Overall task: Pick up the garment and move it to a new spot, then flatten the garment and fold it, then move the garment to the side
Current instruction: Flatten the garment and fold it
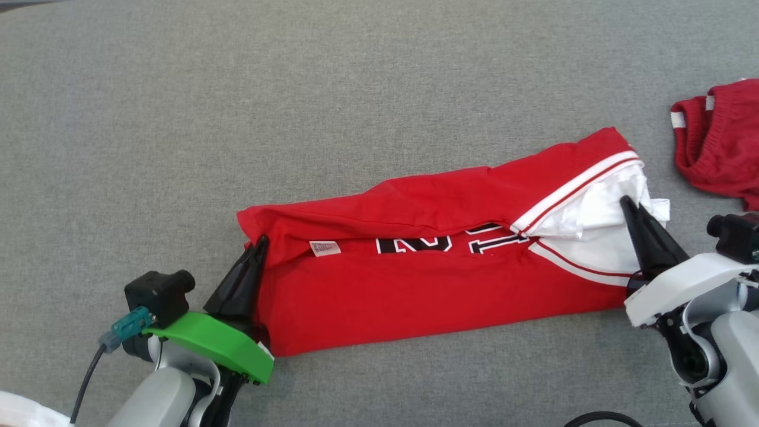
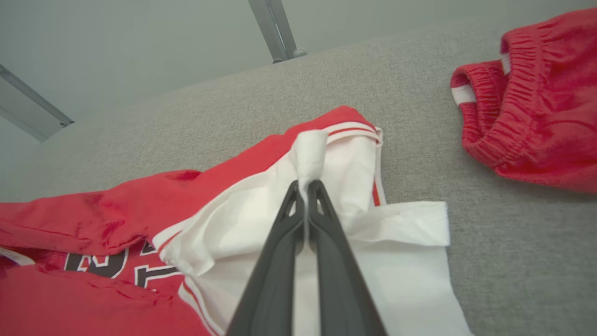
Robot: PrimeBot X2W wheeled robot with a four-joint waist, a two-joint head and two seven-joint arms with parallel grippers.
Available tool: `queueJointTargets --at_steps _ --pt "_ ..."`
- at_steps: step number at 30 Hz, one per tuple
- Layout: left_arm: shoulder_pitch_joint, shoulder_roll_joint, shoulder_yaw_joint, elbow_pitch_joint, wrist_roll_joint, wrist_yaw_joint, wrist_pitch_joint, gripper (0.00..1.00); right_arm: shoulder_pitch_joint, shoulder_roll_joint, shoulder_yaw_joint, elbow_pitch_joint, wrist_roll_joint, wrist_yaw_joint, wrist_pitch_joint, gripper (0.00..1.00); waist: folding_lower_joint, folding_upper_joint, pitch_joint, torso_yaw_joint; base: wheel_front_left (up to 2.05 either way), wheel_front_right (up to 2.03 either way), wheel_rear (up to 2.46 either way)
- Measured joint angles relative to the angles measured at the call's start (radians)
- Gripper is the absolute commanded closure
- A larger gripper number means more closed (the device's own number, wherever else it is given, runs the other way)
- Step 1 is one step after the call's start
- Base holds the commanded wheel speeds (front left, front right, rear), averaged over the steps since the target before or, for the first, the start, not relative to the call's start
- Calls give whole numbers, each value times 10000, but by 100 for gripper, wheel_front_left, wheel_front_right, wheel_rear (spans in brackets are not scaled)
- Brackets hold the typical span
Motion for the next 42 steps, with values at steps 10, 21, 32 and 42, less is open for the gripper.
queueJointTargets --at_steps 10,21,32,42 --pt "696 -596 648 951 667 -740 -727 77 139 491 -29 579 -884 0 86 0 0 0 -513 -284 0 0 0" --pt "2808 -1020 1478 1037 3252 -1195 -740 0 1333 134 -1003 -33 -750 0 600 0 0 -1 -1394 -119 0 0 0" --pt "3412 -2251 3904 573 4993 -1160 -740 0 2196 752 -1296 -593 -872 0 880 0 0 -1 -2174 -20 0 0 0" --pt "4385 -3068 5925 -1816 6748 -681 -754 0 3063 1175 -2019 -240 -2119 0 -244 0 0 -1 -2700 -108 0 0 0"
